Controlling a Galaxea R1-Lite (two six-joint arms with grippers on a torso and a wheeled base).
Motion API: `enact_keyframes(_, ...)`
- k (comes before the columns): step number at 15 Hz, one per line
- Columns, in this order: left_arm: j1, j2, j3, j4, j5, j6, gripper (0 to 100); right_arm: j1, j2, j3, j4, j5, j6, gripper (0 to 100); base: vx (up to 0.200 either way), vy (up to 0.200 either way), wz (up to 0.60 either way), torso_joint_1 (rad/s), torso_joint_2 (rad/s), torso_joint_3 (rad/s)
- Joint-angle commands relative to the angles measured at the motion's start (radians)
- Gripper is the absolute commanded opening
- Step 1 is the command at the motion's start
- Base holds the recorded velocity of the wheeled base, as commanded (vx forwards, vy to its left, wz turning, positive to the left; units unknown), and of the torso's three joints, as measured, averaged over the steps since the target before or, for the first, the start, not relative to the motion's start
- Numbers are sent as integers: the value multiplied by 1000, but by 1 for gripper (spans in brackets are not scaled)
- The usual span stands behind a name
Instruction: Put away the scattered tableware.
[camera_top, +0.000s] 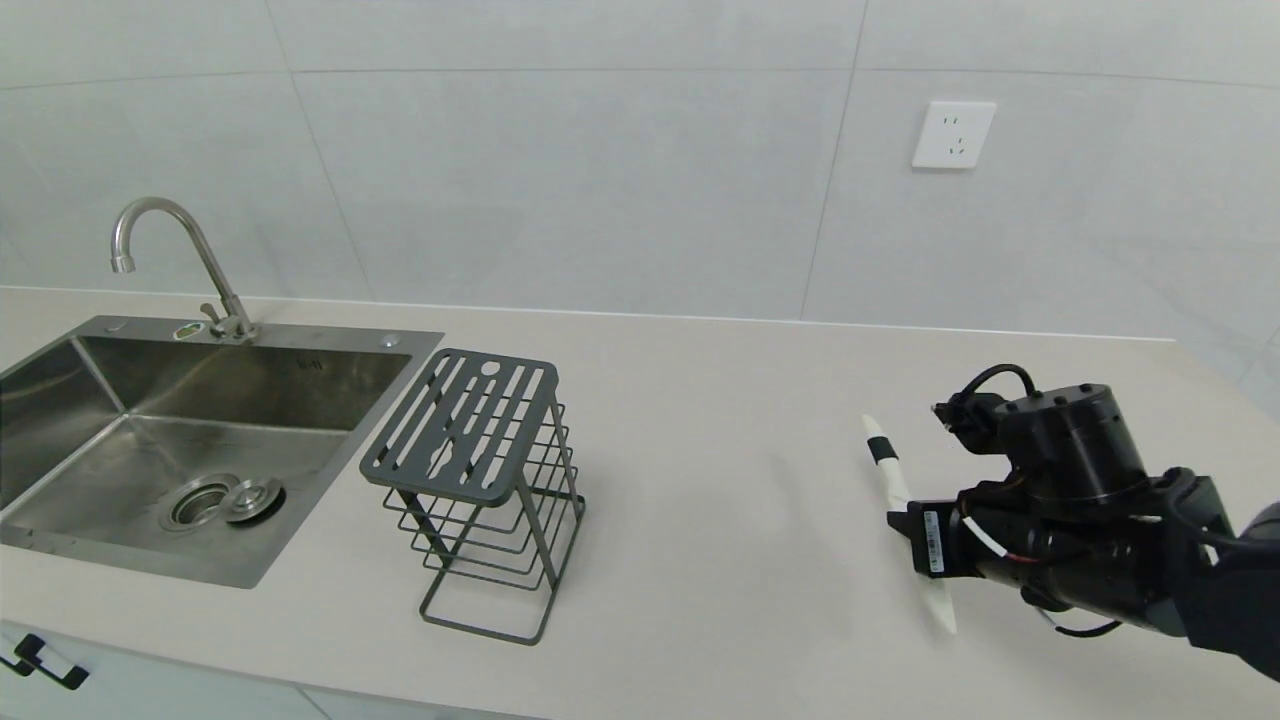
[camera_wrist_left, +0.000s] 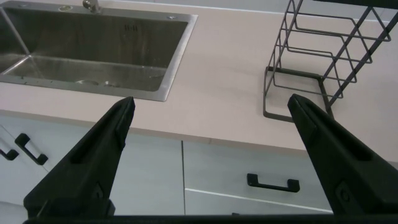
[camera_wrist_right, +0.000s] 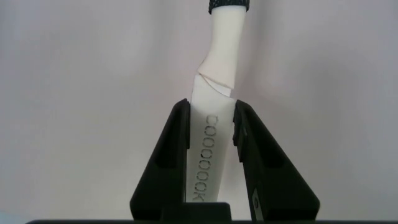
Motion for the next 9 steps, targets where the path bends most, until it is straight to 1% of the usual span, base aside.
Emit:
enact_keyframes(1,0,0,0,0,-1,1,100,0,-74,6,-26,26,-9,0,0,0,0,0,0,0)
enact_keyframes(4,0,0,0,2,-3,10,100,-5,-106,36,-230,117,-60,0,0,0,0,0,0,0)
enact_keyframes(5,0,0,0,3,-6,24,100,-14,-106,52,-287,144,-76,0,0,0,0,0,0,0)
enact_keyframes(8,0,0,0,3,-9,27,100,-55,-88,137,-497,275,-205,0,0,0,0,0,0,0)
enact_keyframes(9,0,0,0,3,-9,27,100,-71,-59,162,-566,299,-242,0,0,0,0,0,0,0)
